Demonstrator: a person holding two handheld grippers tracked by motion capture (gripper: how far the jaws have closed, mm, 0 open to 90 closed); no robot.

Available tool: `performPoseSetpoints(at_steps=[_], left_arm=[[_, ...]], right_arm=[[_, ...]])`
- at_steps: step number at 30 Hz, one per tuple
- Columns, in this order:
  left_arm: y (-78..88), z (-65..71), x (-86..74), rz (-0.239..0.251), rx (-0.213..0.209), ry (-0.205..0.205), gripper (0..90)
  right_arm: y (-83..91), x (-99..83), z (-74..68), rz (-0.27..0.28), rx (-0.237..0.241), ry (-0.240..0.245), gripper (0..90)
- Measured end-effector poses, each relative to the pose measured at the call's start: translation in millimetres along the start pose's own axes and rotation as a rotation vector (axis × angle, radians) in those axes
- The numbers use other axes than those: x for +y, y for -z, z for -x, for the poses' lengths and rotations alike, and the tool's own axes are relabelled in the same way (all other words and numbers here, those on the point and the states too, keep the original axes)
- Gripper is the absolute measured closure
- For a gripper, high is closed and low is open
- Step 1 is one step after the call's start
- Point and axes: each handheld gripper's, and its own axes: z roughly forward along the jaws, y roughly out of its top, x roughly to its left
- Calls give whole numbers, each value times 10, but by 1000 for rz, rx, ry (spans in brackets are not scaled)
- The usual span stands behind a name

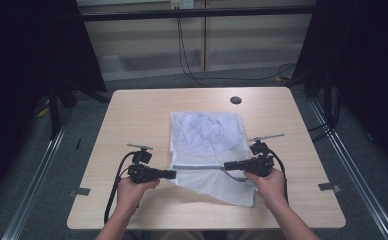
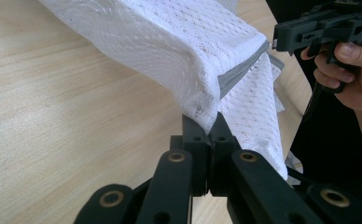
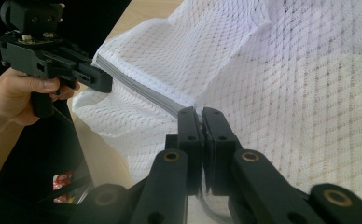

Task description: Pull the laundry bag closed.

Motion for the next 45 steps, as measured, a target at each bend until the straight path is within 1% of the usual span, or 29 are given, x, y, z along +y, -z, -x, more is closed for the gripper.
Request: performPoseSetpoints(at_steps=[2,3,5,9,10,14,15,17,18,19,20,21,23,24,25,26,27,28,31,33,34,37,43,45], left_arm=[[-7,6,-1,-2,-1,2,895],[-9,8,0,-3,-1,1,895],[0,3,6,-5,-1,-6,895],[6,8,4,4,-11,6,895],[7,0,6,-4,-6,-7,895],[7,3,7,3,2,4,895],[16,-10,8,-3,7,-8,895],[18,-15,2,-2,4,-6,895],[13,-8,-4,-1,-3,5,895],[15,-10,-1,-3,-2,1,895],[13,-5,0,0,-5,5,895],[16,-10,4,-1,0,-6,895],[14,-5,2,-2,-2,5,895],[17,-12,2,-3,7,-7,895],[16,-9,1,-4,1,2,895],[19,-12,4,-5,5,-6,895],[17,-10,4,-4,3,-5,895],[12,0,1,-1,0,7,895],[18,-10,5,-4,5,-6,895],[29,-13,1,2,7,1,894],[31,-13,-2,2,3,6,895],[43,-21,-3,3,8,-5,895],[48,-21,-2,5,4,-2,895],[44,-12,-4,7,3,2,895]], right_arm=[[-2,-1,10,4,-1,3,872],[-1,-3,12,2,-1,-7,872],[1,-5,17,2,-1,-8,872],[20,-5,29,7,-1,-8,872],[22,-4,27,6,-4,-5,872],[18,-5,30,7,-7,-7,872],[23,-6,28,3,-15,-5,872],[42,-8,46,9,-15,-7,872],[54,-8,52,17,-16,-12,872],[64,-7,58,17,-12,-17,872],[70,-9,62,19,-9,-16,872],[72,-9,59,17,-11,-15,872],[67,-10,56,17,-14,-17,872],[67,-11,60,17,-13,-17,872],[69,-10,60,15,-17,-17,872],[72,-11,67,16,-13,-17,872],[75,-12,72,19,-10,-16,872],[77,-12,69,18,-11,-16,871],[78,-11,71,22,-11,-16,872],[96,-10,82,19,-25,-16,871],[109,-10,97,29,-22,-23,871],[148,-10,123,35,-26,-22,872],[170,-13,129,35,-35,-11,871],[173,-14,132,40,-31,-16,871]])
